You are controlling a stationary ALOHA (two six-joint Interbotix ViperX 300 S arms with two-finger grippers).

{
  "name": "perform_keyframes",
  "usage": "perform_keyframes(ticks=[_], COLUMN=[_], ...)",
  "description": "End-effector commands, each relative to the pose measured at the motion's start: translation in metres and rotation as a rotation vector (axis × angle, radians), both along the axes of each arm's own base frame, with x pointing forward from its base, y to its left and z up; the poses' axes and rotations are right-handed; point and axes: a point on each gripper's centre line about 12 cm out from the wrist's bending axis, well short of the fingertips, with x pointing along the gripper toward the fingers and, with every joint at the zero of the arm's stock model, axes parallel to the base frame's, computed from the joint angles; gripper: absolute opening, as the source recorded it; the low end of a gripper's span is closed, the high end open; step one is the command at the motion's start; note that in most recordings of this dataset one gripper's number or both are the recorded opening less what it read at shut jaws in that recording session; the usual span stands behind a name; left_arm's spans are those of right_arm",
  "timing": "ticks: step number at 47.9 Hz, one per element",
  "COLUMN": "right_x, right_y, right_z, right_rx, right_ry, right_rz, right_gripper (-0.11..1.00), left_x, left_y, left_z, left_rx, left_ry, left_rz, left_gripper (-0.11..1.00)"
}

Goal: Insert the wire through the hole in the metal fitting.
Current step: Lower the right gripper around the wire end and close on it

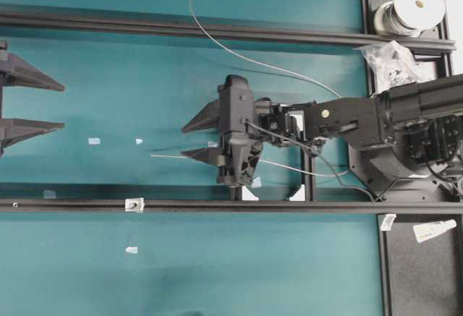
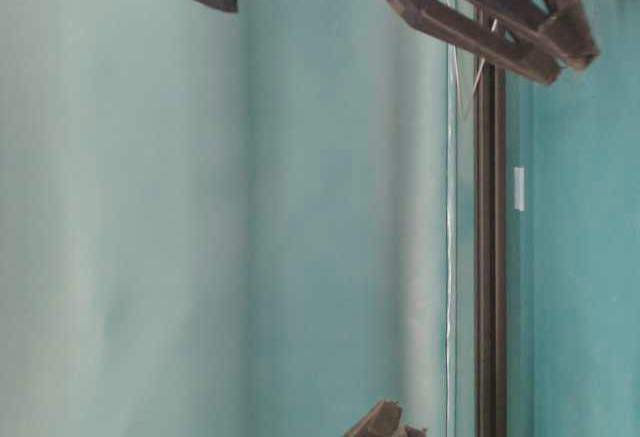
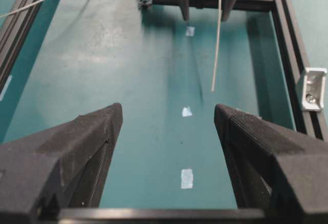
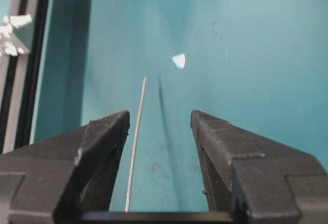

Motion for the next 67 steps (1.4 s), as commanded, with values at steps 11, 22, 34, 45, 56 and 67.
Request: perform_keyframes(ticks=[11, 22, 34, 45, 56, 67], right_x=[0.014, 0.019, 0.016, 0.015, 0.015, 0.015], right_y=[0.008, 0.016, 0.017, 0.017, 0.017, 0.017], right_z=[0.002, 0.0, -0.007, -0.008, -0.013, -0.018], right_rx=[0.004, 0.008, 0.072, 0.083, 0.084, 0.083], right_ry=[0.002, 0.025, 0.059, 0.059, 0.078, 0.09], right_rz=[0.02, 0.037, -0.008, -0.016, -0.019, -0.02], right_gripper=[0.61, 0.61, 0.61, 0.61, 0.61, 0.61], left_x=[0.002, 0.002, 0.002, 0.002, 0.001, 0.002], left_y=[0.001, 0.001, 0.001, 0.001, 0.001, 0.001], left_z=[0.005, 0.005, 0.004, 0.005, 0.004, 0.004], left_rx=[0.003, 0.003, 0.001, 0.001, -0.001, -0.001], left_ry=[-0.024, -0.023, -0.018, -0.023, -0.017, -0.017], left_rz=[0.001, 0.003, 0.003, 0.003, 0.004, 0.002], left_gripper=[0.95, 0.95, 0.95, 0.95, 0.95, 0.95])
